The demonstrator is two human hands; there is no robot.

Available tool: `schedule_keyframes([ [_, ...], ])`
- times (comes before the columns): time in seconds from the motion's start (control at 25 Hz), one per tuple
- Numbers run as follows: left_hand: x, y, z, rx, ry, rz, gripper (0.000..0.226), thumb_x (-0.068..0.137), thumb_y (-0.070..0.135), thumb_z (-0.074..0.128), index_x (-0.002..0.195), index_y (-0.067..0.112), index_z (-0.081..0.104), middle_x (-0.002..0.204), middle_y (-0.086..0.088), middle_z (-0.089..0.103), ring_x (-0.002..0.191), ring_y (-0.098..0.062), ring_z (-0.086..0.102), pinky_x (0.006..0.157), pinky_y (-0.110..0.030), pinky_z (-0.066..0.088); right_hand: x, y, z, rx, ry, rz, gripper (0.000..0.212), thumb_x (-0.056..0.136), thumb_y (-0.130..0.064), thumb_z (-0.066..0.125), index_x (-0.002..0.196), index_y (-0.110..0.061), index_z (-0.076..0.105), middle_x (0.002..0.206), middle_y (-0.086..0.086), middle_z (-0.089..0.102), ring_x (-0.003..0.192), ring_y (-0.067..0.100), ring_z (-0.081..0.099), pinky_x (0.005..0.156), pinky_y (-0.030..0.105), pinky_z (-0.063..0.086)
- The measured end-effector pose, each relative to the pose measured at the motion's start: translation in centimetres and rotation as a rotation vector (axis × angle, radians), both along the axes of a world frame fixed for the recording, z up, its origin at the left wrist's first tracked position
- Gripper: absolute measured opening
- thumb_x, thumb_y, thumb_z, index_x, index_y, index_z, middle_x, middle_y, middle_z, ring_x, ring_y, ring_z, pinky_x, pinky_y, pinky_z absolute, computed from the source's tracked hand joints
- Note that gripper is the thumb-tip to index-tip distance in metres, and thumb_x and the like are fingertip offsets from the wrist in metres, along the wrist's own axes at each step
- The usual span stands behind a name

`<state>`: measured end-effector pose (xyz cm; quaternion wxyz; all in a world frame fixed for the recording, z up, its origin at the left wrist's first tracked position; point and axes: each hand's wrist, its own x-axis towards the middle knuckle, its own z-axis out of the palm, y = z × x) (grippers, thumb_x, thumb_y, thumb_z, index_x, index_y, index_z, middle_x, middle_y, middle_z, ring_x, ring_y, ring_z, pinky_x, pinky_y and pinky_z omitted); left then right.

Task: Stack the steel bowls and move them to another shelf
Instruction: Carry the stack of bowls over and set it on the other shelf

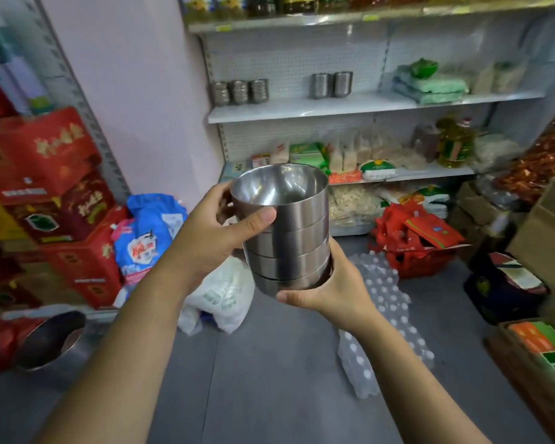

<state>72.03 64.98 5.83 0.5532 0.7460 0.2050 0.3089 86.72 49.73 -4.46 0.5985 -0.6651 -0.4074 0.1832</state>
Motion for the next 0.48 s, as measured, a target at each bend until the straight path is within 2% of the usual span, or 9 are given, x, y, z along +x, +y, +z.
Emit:
schedule_keyframes([
  [0.12,5.3,3.5,-0.7,-0.014,0.003,-0.010,0.096,0.064,0.062,0.086,0.146,0.031,0.047,0.132,0.015,0.067,0.120,0.004,0.061,0.096,-0.018,0.050,5.0,3.1,-1.2,-0.001,0.000,-0.038,0.104,0.051,-0.034,0.104,0.139,-0.040,0.050,0.129,-0.022,0.069,0.121,0.001,0.065,0.103,0.040,0.054],
  [0.24,11.3,7.0,-1.1,0.019,0.002,-0.012,0.086,0.065,0.057,0.083,0.141,0.036,0.049,0.126,0.013,0.070,0.111,0.008,0.064,0.090,-0.013,0.052,10.9,6.7,-1.6,-0.003,-0.007,-0.041,0.105,0.051,-0.034,0.105,0.140,-0.040,0.050,0.129,-0.022,0.069,0.121,0.001,0.065,0.104,0.038,0.054],
  [0.4,21.0,12.7,-0.7,0.069,-0.001,0.005,0.090,0.058,0.066,0.083,0.138,0.038,0.052,0.133,0.011,0.066,0.121,0.001,0.061,0.103,-0.023,0.048,21.1,11.9,-0.8,0.000,0.003,-0.005,0.101,0.052,-0.031,0.105,0.137,-0.039,0.052,0.126,-0.022,0.070,0.118,0.000,0.066,0.101,0.033,0.055],
  [0.48,26.0,14.6,-0.2,0.141,-0.004,0.064,0.092,0.059,0.070,0.082,0.139,0.035,0.053,0.137,0.016,0.059,0.123,0.003,0.058,0.100,-0.019,0.048,26.2,14.0,-0.2,-0.001,-0.013,0.000,0.099,0.052,-0.029,0.105,0.136,-0.037,0.052,0.123,-0.022,0.071,0.115,-0.002,0.066,0.097,0.025,0.055],
])
